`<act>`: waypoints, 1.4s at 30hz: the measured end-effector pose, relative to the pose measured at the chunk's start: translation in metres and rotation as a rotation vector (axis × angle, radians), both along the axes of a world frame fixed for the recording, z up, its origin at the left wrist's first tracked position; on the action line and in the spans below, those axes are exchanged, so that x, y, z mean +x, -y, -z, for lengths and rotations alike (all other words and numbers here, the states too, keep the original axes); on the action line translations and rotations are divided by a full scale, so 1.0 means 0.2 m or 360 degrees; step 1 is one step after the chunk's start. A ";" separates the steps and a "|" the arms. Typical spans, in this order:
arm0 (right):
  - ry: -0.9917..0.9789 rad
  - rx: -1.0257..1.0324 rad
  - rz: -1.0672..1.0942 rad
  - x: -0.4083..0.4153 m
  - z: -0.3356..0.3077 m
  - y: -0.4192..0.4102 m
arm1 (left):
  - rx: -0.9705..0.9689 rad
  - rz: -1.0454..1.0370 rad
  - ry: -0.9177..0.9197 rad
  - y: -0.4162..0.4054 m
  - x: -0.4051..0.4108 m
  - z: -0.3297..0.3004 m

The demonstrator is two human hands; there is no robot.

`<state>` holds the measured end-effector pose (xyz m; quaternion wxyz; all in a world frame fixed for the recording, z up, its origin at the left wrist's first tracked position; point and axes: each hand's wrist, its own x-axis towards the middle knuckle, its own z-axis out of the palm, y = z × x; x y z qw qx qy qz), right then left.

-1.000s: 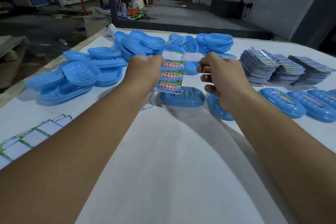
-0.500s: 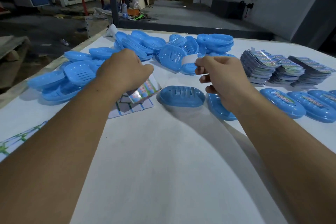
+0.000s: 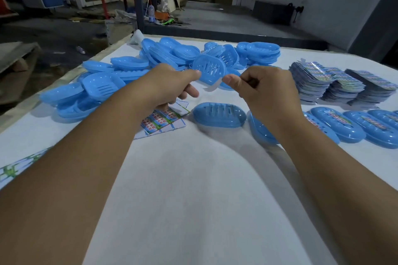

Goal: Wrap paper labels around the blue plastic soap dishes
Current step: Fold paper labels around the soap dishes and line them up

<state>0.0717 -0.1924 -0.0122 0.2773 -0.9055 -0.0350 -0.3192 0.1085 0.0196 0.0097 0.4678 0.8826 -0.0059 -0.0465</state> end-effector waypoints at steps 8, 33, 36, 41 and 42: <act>0.0043 -0.0076 0.0069 -0.02 -0.02 0.01 | -0.0431 0.0180 -0.0385 0.04 -0.02 0.03; -0.0005 -0.0291 -0.0084 -0.01 -0.03 0.07 | -0.0045 0.0172 0.0002 0.03 0.01 0.05; -0.0145 -0.0230 -0.0165 0.00 -0.02 0.08 | 0.0223 0.0074 0.0209 0.04 0.01 0.06; -0.0342 0.0367 -0.0299 -0.01 -0.01 0.03 | 0.0146 0.0077 0.0586 0.08 0.00 0.07; -0.0381 0.0484 -0.0345 -0.01 -0.02 0.02 | 0.0102 0.0081 0.0623 0.09 -0.01 0.08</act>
